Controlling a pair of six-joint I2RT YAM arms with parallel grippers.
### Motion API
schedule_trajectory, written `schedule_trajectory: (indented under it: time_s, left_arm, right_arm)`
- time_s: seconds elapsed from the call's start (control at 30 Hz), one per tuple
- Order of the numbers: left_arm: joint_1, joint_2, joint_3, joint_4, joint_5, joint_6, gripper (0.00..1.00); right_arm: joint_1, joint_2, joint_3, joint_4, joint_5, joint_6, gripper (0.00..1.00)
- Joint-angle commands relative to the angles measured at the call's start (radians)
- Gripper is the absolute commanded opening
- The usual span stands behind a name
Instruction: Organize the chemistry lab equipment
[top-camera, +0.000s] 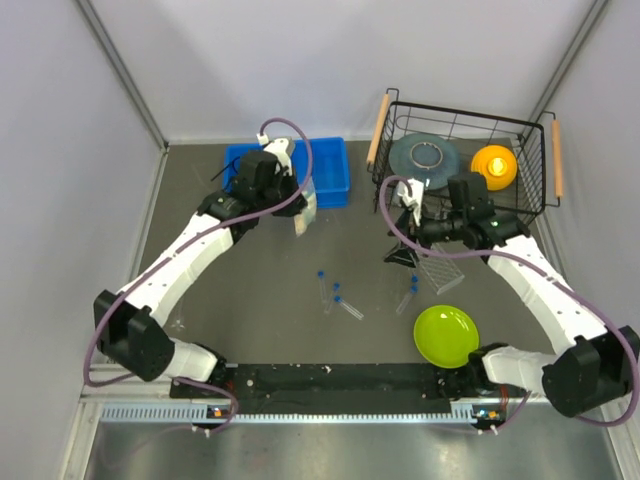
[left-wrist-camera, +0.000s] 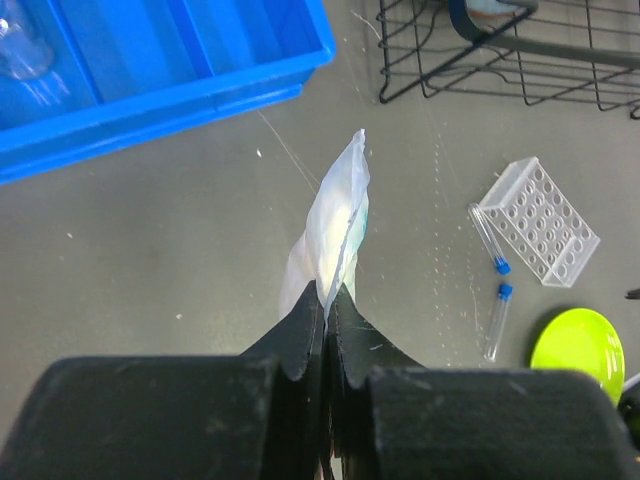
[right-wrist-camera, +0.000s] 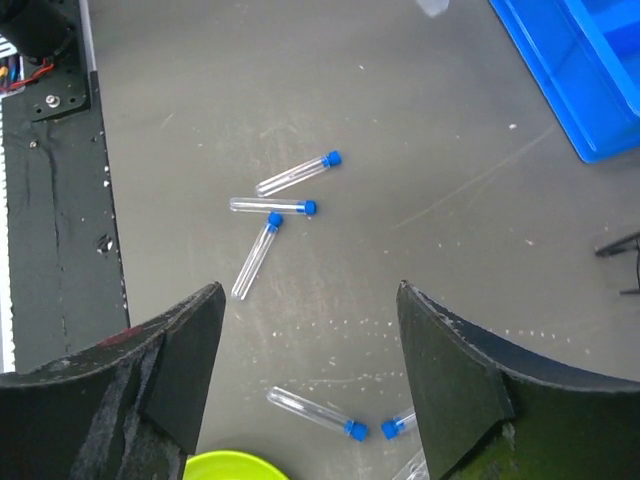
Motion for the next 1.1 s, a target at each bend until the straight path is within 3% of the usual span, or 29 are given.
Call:
schedule_trajectory:
  time_s: [0.0,0.13,0.33,0.67,1.07]
  left_arm:
    - [0.038,0.038,0.103,-0.016,0.008,0.064,0.02]
    - [0.072,0.090,0.152,-0.030,0.054,0.072,0.02]
    - [0.112,0.148,0.227,-0.050,0.085,0.089,0.02]
    - [0.169,0.292,0.422,-0.110,0.085,0.117,0.02]
    - [0.192,0.619,0.807,-0.214,0.063,0.110,0.02]
  right_arm:
    - [-0.073,-0.071,-0.052,0.053,-0.057,-0.004,0.72]
    - [-0.133,-0.103,-0.112,0.094,-0.082,0.020,0.73]
    - [-0.202,-0.151,-0.205,0.168,-0.103,0.046,0.83]
    - [-0.238,-0.179,-0.271,0.211,-0.059,0.005,0.88]
    - [-0.238,-0.196,-0.274,0.208,-0.045,-0.033,0.89]
